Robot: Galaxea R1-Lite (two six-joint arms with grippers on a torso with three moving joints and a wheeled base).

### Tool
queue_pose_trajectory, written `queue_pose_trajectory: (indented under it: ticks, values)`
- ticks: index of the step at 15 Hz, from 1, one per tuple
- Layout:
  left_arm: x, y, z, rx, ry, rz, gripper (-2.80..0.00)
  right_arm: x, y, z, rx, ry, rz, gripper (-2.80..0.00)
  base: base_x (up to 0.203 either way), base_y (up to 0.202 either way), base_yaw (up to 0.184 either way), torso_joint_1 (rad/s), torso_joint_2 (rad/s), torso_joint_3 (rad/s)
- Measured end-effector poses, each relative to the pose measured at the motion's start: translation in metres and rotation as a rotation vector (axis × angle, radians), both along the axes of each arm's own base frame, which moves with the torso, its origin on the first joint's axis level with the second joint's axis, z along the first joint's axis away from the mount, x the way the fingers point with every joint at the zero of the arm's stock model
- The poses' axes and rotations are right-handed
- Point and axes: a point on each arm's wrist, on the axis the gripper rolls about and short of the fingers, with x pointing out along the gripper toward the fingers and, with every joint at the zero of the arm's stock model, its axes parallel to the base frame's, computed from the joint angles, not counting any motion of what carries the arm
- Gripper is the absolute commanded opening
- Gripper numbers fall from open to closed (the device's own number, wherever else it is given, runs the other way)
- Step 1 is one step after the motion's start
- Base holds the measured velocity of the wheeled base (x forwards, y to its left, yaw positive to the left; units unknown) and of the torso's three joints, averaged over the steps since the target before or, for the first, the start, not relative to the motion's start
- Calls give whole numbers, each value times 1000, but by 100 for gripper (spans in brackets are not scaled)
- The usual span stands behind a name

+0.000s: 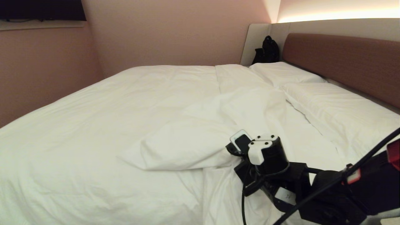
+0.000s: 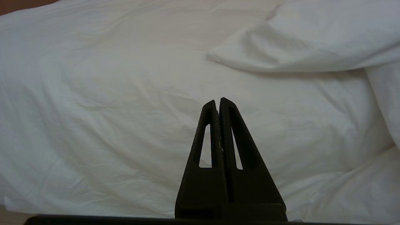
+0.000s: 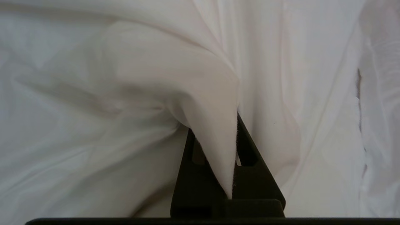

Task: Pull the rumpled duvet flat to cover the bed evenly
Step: Flatten the corners of the folded blanket

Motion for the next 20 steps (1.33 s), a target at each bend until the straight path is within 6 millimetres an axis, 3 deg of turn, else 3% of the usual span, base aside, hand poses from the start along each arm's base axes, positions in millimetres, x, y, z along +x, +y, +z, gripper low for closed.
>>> queue_pose_trajectory:
  ticks: [9,20]
  values:
    - [0,0,0,0,0,0,-280,-52,-55,18,32,-111,-123,-280,0,0,0,0,0,0]
    - [0,0,0,0,-1,0,-280,-101,-107,3,-14,-117,-273,-280,0,0,0,0,0,0]
